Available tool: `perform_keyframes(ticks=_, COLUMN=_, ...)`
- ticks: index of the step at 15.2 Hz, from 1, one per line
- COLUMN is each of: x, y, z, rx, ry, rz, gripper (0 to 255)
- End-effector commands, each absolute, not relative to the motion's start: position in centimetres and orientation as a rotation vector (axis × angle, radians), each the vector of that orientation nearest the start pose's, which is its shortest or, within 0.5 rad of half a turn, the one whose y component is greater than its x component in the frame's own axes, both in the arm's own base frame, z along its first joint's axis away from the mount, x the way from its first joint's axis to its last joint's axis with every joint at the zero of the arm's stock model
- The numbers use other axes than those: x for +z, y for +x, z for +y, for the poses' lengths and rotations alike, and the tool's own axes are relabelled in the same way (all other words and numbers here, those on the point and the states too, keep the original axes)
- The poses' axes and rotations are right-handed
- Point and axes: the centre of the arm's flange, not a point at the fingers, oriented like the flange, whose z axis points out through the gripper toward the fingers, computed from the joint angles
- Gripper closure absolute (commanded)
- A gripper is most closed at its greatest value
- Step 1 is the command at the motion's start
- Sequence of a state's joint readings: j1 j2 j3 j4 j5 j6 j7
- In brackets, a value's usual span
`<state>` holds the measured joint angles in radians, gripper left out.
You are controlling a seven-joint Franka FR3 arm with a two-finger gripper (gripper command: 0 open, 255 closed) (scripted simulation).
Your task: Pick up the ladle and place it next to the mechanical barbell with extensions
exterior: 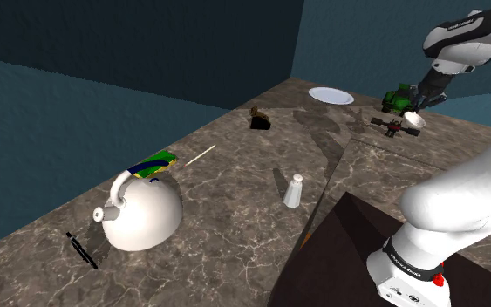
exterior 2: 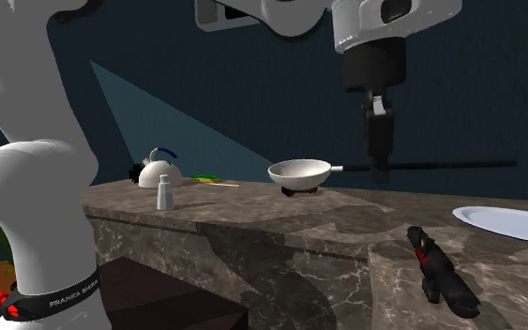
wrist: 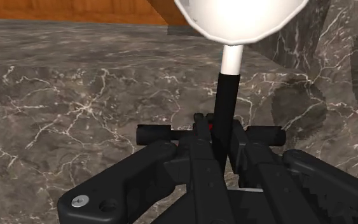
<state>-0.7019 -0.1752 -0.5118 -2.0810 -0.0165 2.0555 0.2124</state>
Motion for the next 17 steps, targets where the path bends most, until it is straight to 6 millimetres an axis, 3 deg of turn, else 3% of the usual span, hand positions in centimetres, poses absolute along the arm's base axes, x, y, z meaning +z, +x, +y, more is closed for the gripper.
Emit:
perform_keyframes(ticks=1, x=50.4, y=15.0, z=-51.5, rx=-0.230, ry=-2.379, rz=2.038, gripper=255)
perform_keyframes(ticks=15, x=50.4, y=2.0, z=-65.0, rx=-0.230, ry=-2.379, rz=2.038, gripper=255)
perform_keyframes(ticks=17, x=49.3, y=2.0, z=-65.0, rx=-0.230, ry=-2.379, rz=2.038, gripper=255)
